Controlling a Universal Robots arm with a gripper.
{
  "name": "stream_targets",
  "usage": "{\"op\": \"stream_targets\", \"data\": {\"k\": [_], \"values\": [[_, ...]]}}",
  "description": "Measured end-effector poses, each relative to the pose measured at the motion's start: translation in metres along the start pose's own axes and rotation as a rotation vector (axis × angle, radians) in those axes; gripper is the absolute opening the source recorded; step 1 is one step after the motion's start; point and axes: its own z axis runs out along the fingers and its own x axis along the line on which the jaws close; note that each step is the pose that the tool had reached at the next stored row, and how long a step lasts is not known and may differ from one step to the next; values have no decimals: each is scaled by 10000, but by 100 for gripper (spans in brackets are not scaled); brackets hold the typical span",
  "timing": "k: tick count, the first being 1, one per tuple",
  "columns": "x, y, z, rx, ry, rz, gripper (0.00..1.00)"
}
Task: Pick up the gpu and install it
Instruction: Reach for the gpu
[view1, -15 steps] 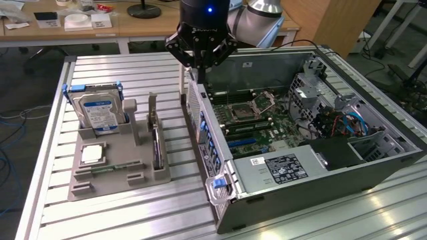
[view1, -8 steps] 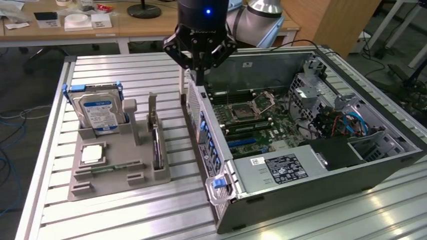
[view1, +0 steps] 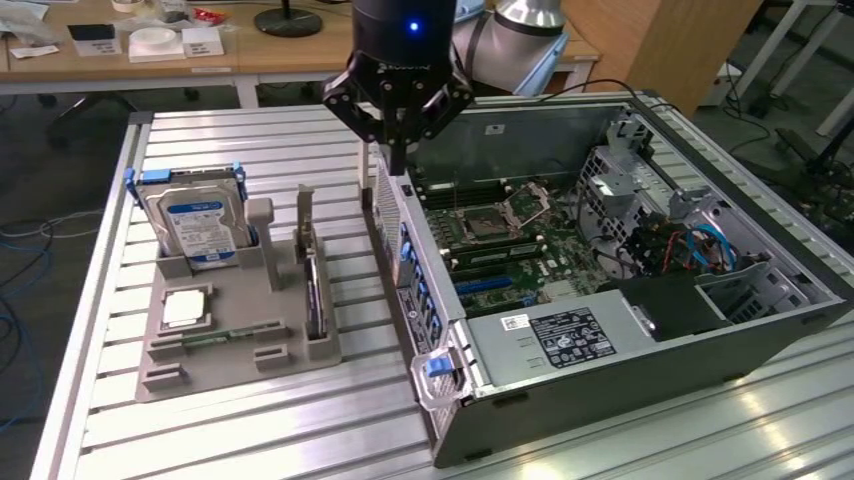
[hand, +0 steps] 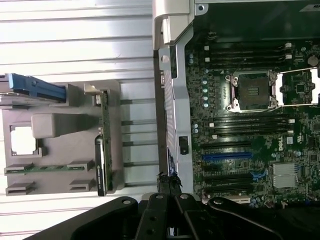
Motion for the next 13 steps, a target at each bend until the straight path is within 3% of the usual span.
{"op": "stream_targets", "data": {"k": [13], "values": [[50,-105,-5,0,0,0,11]]}}
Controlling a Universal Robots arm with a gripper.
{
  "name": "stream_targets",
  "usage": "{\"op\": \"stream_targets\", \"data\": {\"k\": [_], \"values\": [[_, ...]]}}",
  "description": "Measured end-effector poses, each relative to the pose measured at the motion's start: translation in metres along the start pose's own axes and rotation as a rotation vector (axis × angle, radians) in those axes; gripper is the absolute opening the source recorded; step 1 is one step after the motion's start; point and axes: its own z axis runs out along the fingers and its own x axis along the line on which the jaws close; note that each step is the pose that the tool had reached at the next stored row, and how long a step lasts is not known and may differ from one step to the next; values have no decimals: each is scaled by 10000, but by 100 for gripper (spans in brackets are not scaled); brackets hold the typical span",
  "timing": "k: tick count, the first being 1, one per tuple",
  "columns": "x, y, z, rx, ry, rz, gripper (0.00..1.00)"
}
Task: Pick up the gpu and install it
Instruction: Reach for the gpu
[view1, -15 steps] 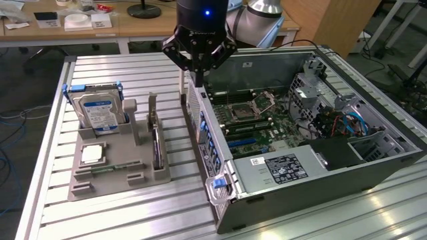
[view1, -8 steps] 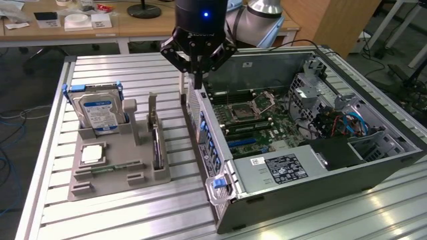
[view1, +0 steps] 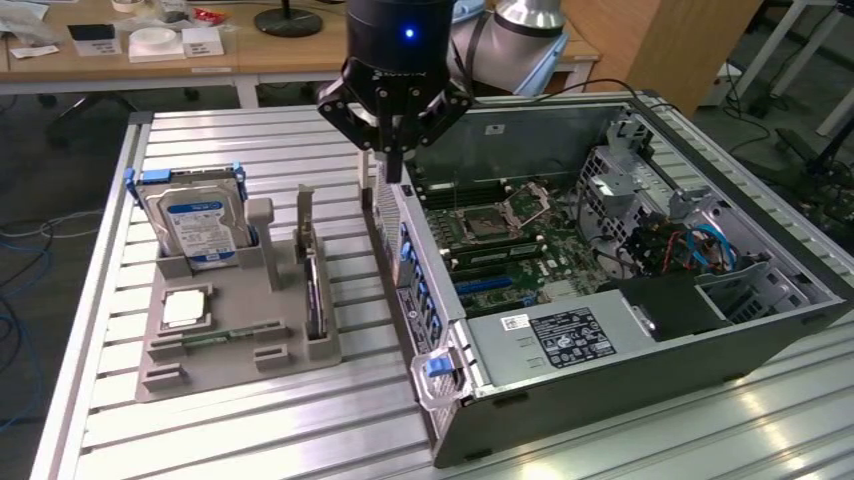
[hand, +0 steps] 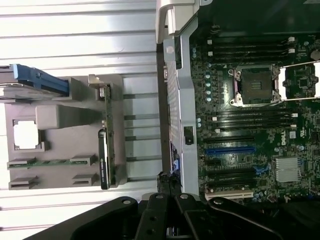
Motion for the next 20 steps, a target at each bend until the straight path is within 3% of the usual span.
{"op": "stream_targets", "data": {"k": [20], "values": [[63,-156,-7,1,0,0,11]]}}
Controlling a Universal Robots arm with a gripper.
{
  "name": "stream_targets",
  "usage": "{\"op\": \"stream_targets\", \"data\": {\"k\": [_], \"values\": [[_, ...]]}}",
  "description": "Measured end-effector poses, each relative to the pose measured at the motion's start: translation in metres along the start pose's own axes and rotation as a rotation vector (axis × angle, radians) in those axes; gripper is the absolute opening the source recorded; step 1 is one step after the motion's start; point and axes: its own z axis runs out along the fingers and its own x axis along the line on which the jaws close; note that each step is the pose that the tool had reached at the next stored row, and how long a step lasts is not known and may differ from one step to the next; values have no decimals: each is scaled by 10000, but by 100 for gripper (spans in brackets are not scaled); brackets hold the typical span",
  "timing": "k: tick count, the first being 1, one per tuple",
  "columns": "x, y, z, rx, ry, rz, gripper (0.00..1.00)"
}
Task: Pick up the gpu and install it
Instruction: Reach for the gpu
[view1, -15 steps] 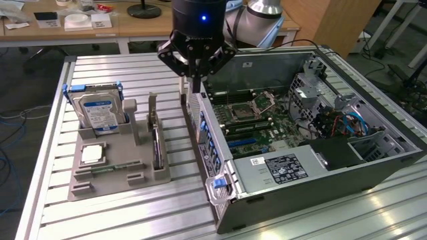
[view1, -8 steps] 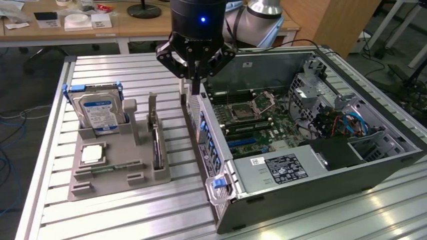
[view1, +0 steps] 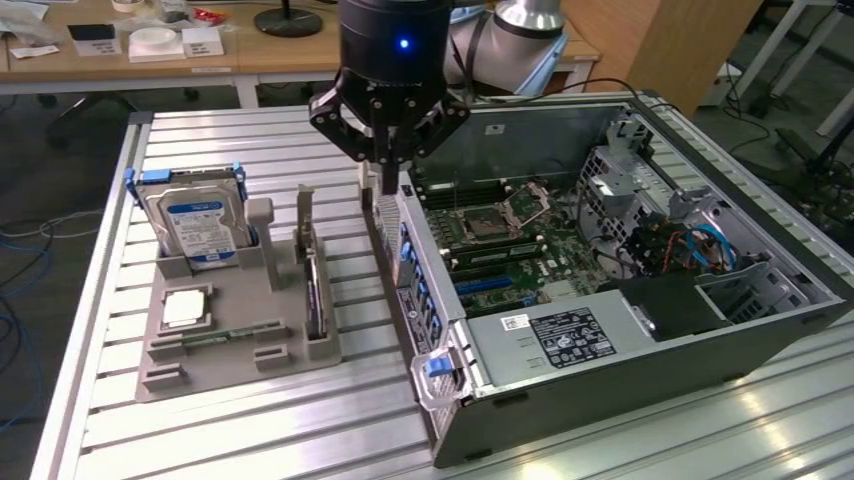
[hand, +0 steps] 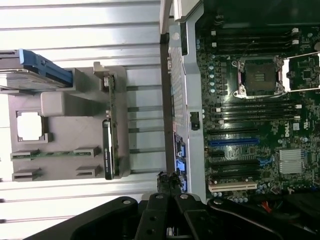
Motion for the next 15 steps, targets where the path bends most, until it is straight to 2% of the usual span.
{"op": "stream_targets", "data": {"k": [15], "values": [[52,-123,-5,0,0,1,11]]}}
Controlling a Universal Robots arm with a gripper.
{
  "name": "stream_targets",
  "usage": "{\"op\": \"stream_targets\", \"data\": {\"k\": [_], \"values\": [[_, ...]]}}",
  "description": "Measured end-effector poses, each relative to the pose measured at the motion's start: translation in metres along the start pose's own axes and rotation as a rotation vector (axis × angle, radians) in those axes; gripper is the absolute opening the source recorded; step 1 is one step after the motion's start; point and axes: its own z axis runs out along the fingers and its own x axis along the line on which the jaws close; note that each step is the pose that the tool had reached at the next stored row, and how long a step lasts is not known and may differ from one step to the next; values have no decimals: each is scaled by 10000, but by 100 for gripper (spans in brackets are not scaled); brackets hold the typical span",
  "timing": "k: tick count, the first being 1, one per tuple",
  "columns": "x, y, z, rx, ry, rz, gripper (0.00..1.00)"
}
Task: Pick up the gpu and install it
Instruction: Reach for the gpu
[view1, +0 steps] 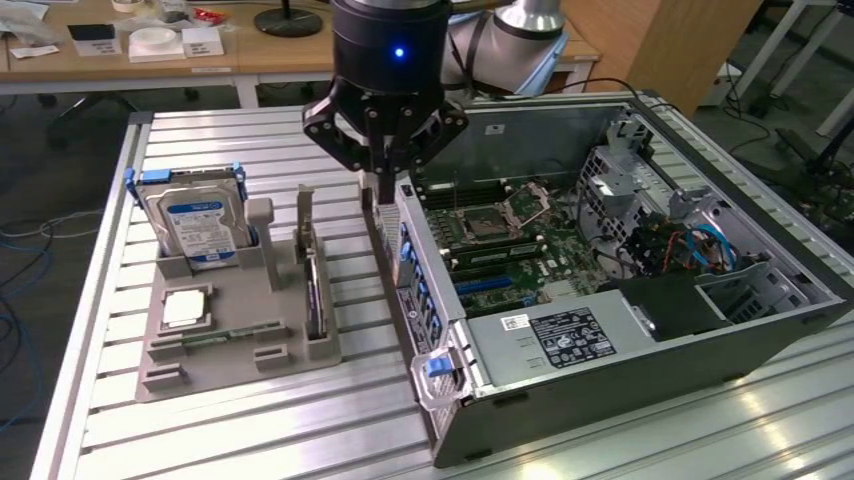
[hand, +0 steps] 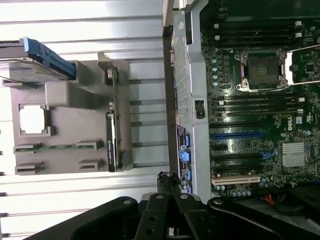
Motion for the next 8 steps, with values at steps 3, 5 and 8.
{"op": "stream_targets", "data": {"k": [3,5,8], "values": [[23,-12,0,0,-1,-1,11],[44,-14,0,0,0,-1,11],[80,-17,2,-1,0,-1,11]]}}
